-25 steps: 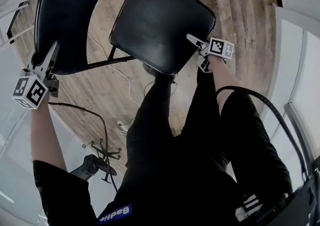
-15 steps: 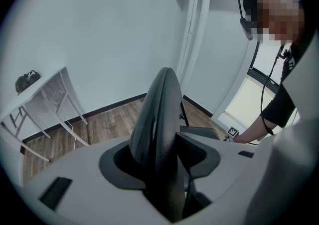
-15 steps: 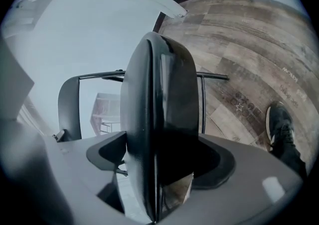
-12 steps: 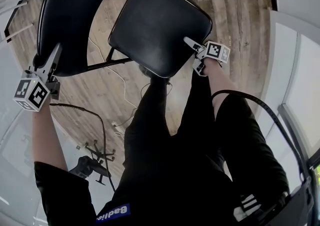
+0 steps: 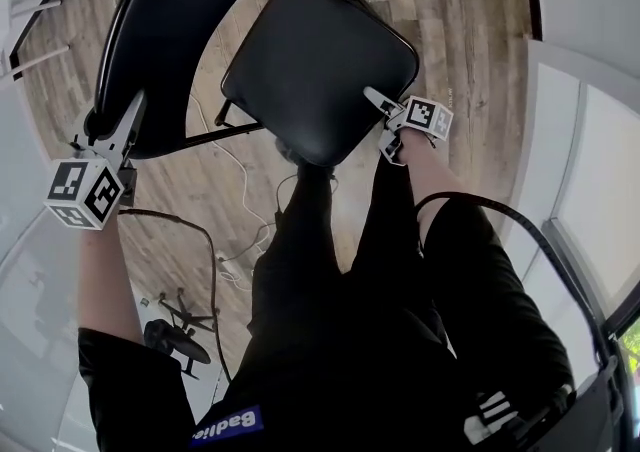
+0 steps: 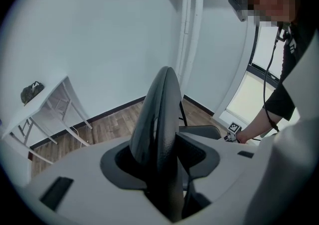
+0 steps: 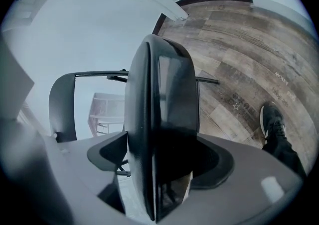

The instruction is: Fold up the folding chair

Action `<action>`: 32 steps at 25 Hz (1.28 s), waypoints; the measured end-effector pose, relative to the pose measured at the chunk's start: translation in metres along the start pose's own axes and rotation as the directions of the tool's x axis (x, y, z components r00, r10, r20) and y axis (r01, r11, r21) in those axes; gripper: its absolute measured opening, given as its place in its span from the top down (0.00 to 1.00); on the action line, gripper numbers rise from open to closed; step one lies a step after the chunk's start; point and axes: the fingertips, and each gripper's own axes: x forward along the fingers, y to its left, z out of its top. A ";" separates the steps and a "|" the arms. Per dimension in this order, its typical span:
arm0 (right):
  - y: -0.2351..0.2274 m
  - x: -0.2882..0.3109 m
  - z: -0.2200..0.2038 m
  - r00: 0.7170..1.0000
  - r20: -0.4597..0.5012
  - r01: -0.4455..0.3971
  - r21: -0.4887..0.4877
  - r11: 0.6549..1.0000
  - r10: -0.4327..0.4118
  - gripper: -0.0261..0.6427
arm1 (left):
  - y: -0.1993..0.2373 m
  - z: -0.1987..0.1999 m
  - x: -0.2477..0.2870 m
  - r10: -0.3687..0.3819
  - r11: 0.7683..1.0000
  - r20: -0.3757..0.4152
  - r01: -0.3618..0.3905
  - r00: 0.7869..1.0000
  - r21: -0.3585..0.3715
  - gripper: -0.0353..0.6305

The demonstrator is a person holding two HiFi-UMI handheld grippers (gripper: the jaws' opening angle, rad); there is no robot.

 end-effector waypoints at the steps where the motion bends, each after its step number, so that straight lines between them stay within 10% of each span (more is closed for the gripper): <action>1: 0.001 -0.001 0.000 1.000 0.004 0.007 0.003 1.000 -0.007 0.41 | -0.002 0.001 -0.002 0.005 1.000 -0.001 -0.005 1.000 0.001 0.66; 32: 0.128 -0.031 -0.012 0.997 0.013 0.081 -0.006 0.997 -0.081 0.54 | -0.056 0.029 -0.077 0.081 0.994 -0.008 -0.080 0.997 0.076 0.71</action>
